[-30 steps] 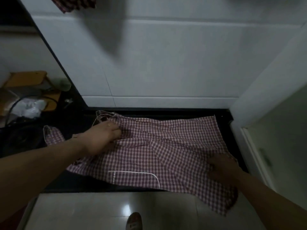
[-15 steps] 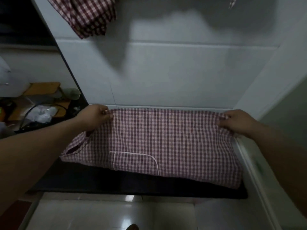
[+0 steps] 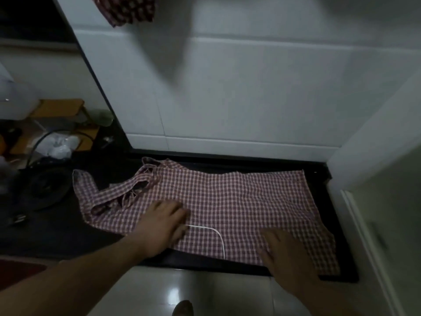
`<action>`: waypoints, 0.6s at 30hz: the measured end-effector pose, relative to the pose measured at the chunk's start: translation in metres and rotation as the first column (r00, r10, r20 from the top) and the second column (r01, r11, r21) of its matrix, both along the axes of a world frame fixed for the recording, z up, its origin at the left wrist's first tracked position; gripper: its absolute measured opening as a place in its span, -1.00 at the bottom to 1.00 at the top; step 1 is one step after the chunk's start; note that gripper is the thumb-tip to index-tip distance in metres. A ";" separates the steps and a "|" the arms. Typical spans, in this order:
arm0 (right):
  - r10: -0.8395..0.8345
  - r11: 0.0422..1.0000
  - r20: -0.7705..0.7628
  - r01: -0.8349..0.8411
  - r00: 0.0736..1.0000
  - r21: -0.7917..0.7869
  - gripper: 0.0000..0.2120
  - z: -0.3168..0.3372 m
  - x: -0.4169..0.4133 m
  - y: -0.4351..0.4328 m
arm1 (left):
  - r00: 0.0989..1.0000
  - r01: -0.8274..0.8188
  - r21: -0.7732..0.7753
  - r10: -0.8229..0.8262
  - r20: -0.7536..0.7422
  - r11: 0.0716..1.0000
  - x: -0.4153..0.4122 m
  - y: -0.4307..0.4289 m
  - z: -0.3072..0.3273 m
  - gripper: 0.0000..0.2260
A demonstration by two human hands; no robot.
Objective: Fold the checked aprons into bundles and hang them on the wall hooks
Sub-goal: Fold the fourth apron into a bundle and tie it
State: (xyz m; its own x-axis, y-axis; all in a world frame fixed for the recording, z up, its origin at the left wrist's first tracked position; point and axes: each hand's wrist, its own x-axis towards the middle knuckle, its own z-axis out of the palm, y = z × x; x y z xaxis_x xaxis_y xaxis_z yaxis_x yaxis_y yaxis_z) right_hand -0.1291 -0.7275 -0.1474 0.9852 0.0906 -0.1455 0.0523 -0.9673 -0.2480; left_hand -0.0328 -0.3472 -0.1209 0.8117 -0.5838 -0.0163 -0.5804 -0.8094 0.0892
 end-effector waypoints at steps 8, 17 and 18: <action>-0.064 0.983 0.019 0.066 0.998 -0.169 -0.37 -0.019 -0.003 -0.041 | 0.957 -0.268 0.028 0.269 -0.107 0.963 -0.017 0.051 -0.009 -0.51; 0.342 0.917 0.185 -0.370 0.921 0.148 -0.72 0.032 0.074 0.230 | 0.397 -0.845 -0.506 0.836 -0.379 0.172 -0.036 0.115 0.014 -0.92; 0.379 0.897 0.172 -0.407 0.909 0.173 -0.74 0.034 0.082 0.257 | 0.279 -0.865 -0.501 0.813 -0.512 -0.020 -0.031 0.123 0.012 -0.92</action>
State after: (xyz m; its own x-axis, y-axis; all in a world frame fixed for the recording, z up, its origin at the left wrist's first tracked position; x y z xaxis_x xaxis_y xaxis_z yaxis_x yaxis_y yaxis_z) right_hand -0.0476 -0.4706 -0.1133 0.8719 0.4876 0.0440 0.4628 -0.7915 -0.3992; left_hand -0.0634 -0.2242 -0.1090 0.7379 0.6614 -0.1343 0.5012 -0.4037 0.7653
